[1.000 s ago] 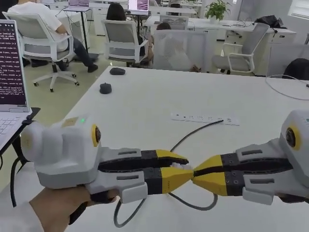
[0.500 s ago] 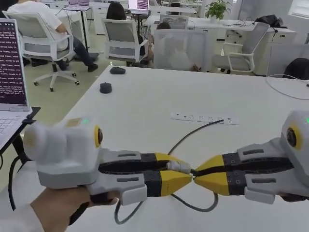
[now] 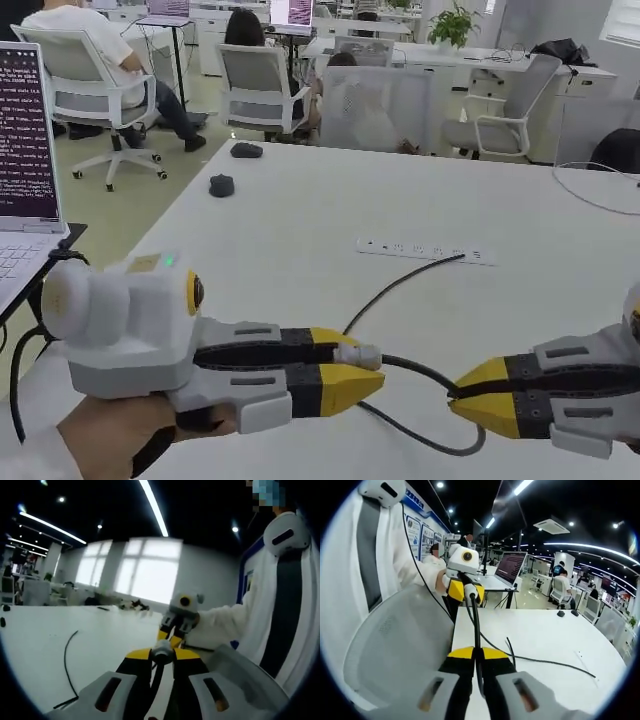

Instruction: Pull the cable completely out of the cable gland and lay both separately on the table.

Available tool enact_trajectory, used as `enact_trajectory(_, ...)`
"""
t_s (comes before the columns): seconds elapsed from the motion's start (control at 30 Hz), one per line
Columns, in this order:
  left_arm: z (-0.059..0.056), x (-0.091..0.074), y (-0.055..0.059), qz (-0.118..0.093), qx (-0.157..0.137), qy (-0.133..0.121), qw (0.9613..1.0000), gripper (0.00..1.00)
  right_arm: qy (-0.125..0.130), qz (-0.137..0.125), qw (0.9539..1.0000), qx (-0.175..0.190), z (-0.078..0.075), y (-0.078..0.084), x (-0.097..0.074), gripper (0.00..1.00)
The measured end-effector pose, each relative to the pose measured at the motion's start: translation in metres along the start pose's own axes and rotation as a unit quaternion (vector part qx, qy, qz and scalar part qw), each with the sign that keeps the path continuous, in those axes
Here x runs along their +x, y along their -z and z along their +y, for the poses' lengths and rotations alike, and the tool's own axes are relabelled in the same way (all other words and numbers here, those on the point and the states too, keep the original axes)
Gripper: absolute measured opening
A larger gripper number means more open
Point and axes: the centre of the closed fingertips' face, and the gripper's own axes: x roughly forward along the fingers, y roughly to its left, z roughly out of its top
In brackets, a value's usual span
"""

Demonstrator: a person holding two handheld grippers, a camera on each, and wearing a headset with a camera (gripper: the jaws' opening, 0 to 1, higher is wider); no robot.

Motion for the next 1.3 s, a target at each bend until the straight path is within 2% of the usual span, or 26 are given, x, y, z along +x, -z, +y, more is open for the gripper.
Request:
enact_trajectory(0.13,0.000,-0.001,0.002,0.003,0.003,0.005,1.0000,0.16,0.006,0.018,0.9998,0.000,0.000,0.011,-0.003,0.03)
enact_trajectory(0.23,0.004,-0.005,-0.001,-0.005,0.000,-0.001,1.0000,0.16,0.018,0.016,0.9996,0.013,-0.005,0.016,-0.010,0.03)
enact_trajectory(0.37,0.007,-0.007,-0.004,-0.013,-0.004,-0.008,0.9999,0.16,0.033,0.039,0.9985,0.019,-0.010,0.032,-0.018,0.03)
enact_trajectory(0.53,0.010,-0.010,-0.007,-0.021,-0.011,-0.013,0.9996,0.16,0.056,0.039,0.9967,0.044,-0.017,0.045,-0.028,0.03)
enact_trajectory(0.73,0.006,-0.006,-0.005,-0.014,-0.004,-0.009,0.9999,0.16,0.065,0.047,0.9958,0.045,-0.017,0.049,-0.029,0.04)
enact_trajectory(0.83,0.006,-0.005,-0.005,-0.015,-0.006,-0.010,0.9998,0.16,0.061,0.047,0.9957,0.052,-0.017,0.049,-0.027,0.04)
enact_trajectory(0.9,0.006,-0.006,-0.006,-0.017,-0.004,-0.011,0.9998,0.16,0.058,0.045,0.9960,0.050,-0.015,0.043,-0.025,0.05)
enact_trajectory(0.97,0.007,-0.006,-0.007,-0.017,-0.005,-0.011,0.9998,0.16,0.053,0.028,0.9973,0.043,-0.013,0.028,-0.021,0.10)
enact_trajectory(1.03,0.006,-0.005,-0.005,-0.013,-0.003,-0.010,0.9999,0.16,0.041,0.002,0.9983,0.040,-0.010,0.007,-0.016,0.16)
enact_trajectory(1.13,0.001,-0.001,-0.002,-0.005,0.008,-0.002,1.0000,0.16,0.025,-0.028,0.9990,0.025,-0.004,-0.024,-0.005,0.19)
enact_trajectory(1.17,0.000,0.000,-0.002,-0.004,0.009,-0.001,0.9999,0.16,0.020,-0.034,0.9990,0.022,-0.002,-0.029,-0.004,0.20)
enact_trajectory(1.2,-0.002,0.001,-0.001,-0.001,0.014,0.003,0.9999,0.16,0.003,-0.054,0.9985,0.011,0.005,-0.047,0.003,0.21)
enact_trajectory(1.23,-0.003,0.002,0.000,0.001,0.015,0.004,0.9999,0.16,-0.011,-0.063,0.9979,0.004,0.011,-0.056,0.008,0.21)
enact_trajectory(1.3,-0.003,0.002,0.001,0.004,0.016,0.006,0.9998,0.16,-0.019,-0.056,0.9982,-0.011,0.015,-0.062,0.016,0.20)
